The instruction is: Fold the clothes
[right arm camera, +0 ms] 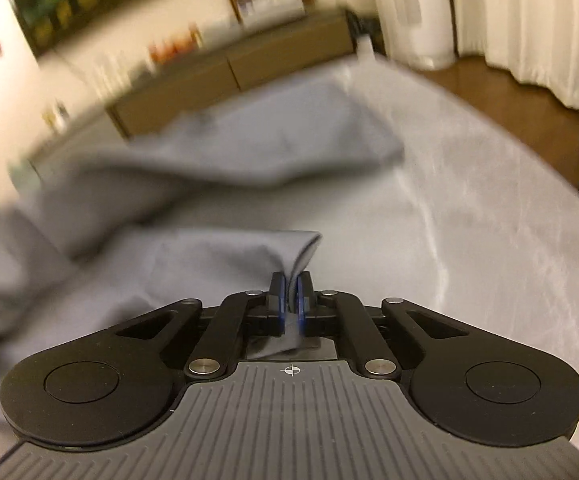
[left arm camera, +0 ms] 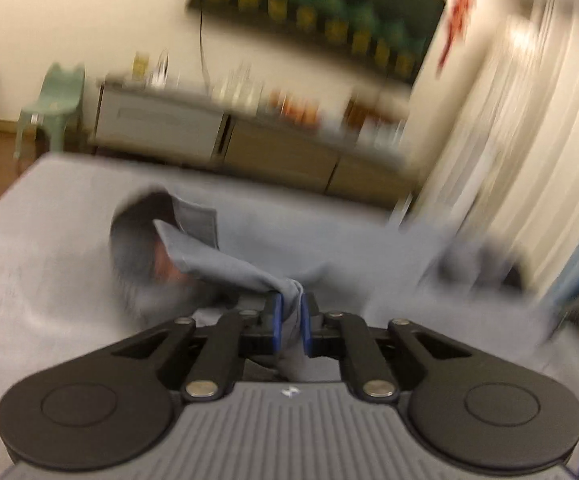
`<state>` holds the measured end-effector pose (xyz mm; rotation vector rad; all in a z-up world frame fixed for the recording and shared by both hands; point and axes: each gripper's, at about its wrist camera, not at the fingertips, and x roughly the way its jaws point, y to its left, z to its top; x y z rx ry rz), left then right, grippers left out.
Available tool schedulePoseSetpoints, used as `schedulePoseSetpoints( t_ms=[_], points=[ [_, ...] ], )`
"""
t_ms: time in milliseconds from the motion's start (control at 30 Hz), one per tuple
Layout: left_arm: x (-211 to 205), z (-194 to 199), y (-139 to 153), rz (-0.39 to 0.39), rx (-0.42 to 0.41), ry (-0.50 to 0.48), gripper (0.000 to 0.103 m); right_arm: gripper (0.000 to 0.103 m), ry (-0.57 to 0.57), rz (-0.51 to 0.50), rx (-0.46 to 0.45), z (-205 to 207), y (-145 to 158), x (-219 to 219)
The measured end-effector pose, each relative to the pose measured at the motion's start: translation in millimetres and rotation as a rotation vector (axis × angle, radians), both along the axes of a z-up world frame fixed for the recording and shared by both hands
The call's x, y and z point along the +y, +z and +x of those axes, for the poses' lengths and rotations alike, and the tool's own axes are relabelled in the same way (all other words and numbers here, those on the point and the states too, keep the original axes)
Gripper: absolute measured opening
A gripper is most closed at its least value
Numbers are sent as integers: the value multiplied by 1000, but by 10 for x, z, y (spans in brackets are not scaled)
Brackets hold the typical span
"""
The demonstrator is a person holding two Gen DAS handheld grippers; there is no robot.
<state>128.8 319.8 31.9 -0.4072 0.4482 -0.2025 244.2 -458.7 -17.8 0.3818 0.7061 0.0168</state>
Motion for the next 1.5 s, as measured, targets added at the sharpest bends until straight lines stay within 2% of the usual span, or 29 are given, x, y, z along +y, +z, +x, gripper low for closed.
schedulePoseSetpoints(
  t_ms=[100,133,167,200,267,333,367,433,500,533,567,600,767,800,867,933,1000,1033,1067,1100,1133,1200,1233,1267,1300,1333,1400,1467,1500],
  points=[
    [342,-308,431,-235,-222,102,7,1,-18,227,-239,-399,584,-157],
    [427,-350,525,-285,-266,148,7,1,-28,270,-325,-537,760,-180],
    [489,-316,577,-298,-275,209,7,0,-46,290,-394,-639,913,-188],
    [503,-150,516,-257,-202,268,7,0,-108,186,-370,-552,936,-112],
    [493,277,301,-138,11,375,8,0,-223,-26,-312,-359,944,49],
    [485,586,-113,-87,217,391,9,7,-241,-275,-153,48,496,300],
    [475,625,-238,-63,273,385,9,8,-220,-331,-68,164,251,366],
    [451,649,-416,-6,351,367,13,13,-176,-361,33,189,59,387],
    [408,577,-391,69,337,323,26,55,-150,-307,-60,-40,201,299],
    [384,506,-360,100,313,299,43,85,-165,-297,-92,-187,251,238],
    [355,452,-354,120,304,273,59,93,-176,-285,-118,-325,291,175],
    [322,408,-360,138,302,248,64,92,-165,-271,-107,-412,272,101],
    [127,249,-406,208,298,142,81,91,-187,-145,105,-516,-89,-258],
    [100,258,-426,195,302,132,82,91,-181,-117,138,-493,-181,-277],
    [64,225,-467,148,304,131,92,79,-165,-68,188,-441,-300,-300],
    [62,274,-498,79,306,132,94,74,-156,-25,203,-410,-382,-292],
    [60,322,-528,9,307,132,96,56,-140,-8,197,-358,-404,-235],
    [61,353,-547,-23,310,139,98,27,-123,16,194,-327,-414,-203],
    [61,383,-566,-44,317,149,98,6,-106,39,189,-304,-417,-171],
    [61,411,-584,-61,324,159,98,6,-97,59,173,-321,-383,-133],
    [61,440,-602,-78,331,169,96,5,-88,77,151,-339,-335,-96],
    [45,469,-623,-69,341,186,74,4,-81,87,43,-405,-91,-45],
    [44,476,-621,-56,346,192,43,4,-89,152,-61,-515,127,-91],
    [61,481,-624,-54,354,197,19,3,-99,245,-210,-691,388,-164],
    [87,474,-625,-66,356,201,11,3,-113,289,-344,-865,602,-203],
    [114,462,-622,-82,354,205,8,3,-139,292,-420,-958,736,-215],
    [110,483,-584,-57,344,235,4,3,-257,196,-410,-849,827,-212],
    [101,505,-537,-34,334,269,3,4,-412,-18,-254,-409,637,-164],
    [103,507,-512,-35,329,288,3,5,-460,-61,-181,-190,448,-175]
  ],
)
